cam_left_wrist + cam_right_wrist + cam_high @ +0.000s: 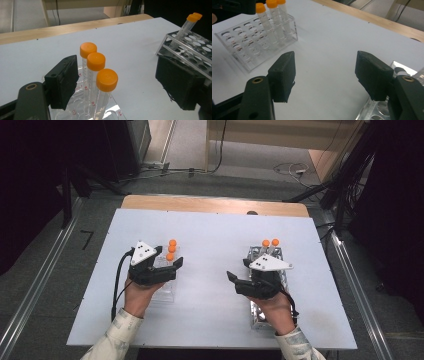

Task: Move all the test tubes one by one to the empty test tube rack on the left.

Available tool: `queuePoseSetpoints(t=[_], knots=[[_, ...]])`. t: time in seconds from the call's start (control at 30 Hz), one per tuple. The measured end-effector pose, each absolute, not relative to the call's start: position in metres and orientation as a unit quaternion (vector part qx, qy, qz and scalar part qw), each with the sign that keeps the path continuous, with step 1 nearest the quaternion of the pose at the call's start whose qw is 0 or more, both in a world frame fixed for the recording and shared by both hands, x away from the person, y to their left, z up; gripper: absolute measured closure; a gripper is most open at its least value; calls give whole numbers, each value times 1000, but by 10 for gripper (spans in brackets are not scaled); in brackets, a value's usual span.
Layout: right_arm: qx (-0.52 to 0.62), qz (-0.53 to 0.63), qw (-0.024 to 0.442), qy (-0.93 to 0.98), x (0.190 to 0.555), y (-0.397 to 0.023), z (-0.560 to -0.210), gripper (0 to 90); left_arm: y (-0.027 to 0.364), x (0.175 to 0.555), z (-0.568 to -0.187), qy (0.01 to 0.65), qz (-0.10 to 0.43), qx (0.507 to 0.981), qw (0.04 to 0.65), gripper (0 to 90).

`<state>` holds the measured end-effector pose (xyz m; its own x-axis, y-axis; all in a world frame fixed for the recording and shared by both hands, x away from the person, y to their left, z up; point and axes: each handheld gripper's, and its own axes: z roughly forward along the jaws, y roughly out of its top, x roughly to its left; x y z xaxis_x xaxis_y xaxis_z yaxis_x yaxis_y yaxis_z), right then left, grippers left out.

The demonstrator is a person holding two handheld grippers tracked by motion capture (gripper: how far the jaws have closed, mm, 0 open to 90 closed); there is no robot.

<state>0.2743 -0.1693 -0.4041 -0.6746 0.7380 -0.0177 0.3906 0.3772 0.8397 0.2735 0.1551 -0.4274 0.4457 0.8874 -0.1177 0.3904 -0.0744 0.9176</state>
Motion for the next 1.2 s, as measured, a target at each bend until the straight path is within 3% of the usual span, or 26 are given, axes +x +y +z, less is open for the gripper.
queuePoseSetpoints(t=[0.87,1.2], knots=[[427,441,250,748,303,-239,-399,325,158,273,-427,473,254,682,497,166],[458,429,262,733,326,-266,-415,351,159,273,-427,476,255,679,498,166]])
